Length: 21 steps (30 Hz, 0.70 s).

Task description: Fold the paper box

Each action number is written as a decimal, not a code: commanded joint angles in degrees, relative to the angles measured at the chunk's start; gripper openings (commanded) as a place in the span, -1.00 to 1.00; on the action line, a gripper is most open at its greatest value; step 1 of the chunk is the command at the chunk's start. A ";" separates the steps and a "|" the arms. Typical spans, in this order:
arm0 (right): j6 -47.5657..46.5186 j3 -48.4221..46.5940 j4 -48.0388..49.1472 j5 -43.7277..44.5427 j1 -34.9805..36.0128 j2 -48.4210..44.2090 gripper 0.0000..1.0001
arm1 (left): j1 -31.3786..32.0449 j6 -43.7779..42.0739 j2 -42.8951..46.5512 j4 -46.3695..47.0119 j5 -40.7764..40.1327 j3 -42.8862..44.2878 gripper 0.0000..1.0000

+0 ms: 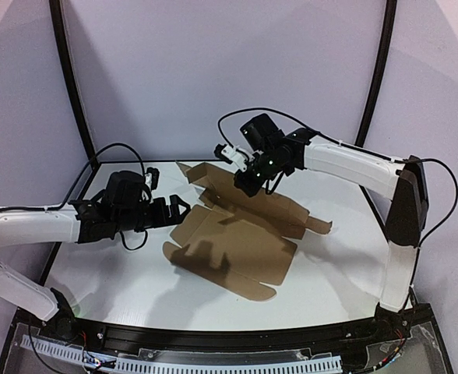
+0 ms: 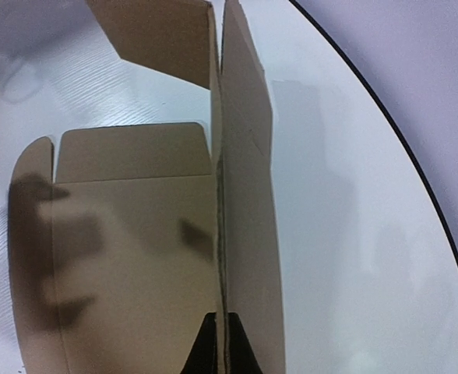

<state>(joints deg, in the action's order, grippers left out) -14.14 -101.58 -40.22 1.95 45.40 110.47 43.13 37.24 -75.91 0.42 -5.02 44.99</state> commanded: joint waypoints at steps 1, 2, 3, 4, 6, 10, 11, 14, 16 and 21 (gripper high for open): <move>-1.40 -3.38 -3.59 -4.34 -3.57 5.09 -1.00 | -0.96 -3.19 -0.29 -4.45 -5.73 2.57 0.97; -1.94 -4.48 -4.03 -4.10 -3.97 5.91 -1.00 | -1.26 -3.12 -0.72 -3.86 -5.94 2.91 0.97; -2.62 -5.24 -4.40 -3.11 -4.20 6.64 -1.00 | -1.46 -2.84 -1.09 -3.44 -6.18 3.29 0.97; -3.58 -5.86 -4.73 -2.18 -4.36 7.33 -1.00 | -1.88 -2.66 -1.91 -2.49 -6.30 3.51 0.97; -5.08 -6.48 -4.74 0.96 -4.56 8.29 -1.00 | -2.92 -2.01 -3.71 -1.35 -6.36 4.25 0.97; -8.32 -7.60 -5.53 2.97 -4.92 9.63 -1.00 | -5.24 -1.43 -7.13 1.29 -3.98 6.44 0.97; -8.77 -7.77 -5.43 3.65 -5.04 9.83 -1.00 | -5.76 -1.65 -7.91 1.91 -3.29 7.19 0.97; -8.09 -9.70 -6.44 2.54 -6.15 10.16 -1.00 | -6.49 -3.40 -9.08 3.37 -2.48 8.77 0.97; -7.25 -11.06 -7.53 -0.41 -7.01 10.14 -1.00 | -6.92 -4.67 -9.52 4.82 -2.28 9.47 0.97; -7.31 -13.59 -9.49 -4.57 -8.11 10.55 -1.00 | -12.69 -3.29 -16.45 9.02 7.45 11.47 0.97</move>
<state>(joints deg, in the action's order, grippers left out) -21.17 -113.90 -44.03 0.55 38.99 118.11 35.07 33.80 -86.75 4.80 -6.03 53.73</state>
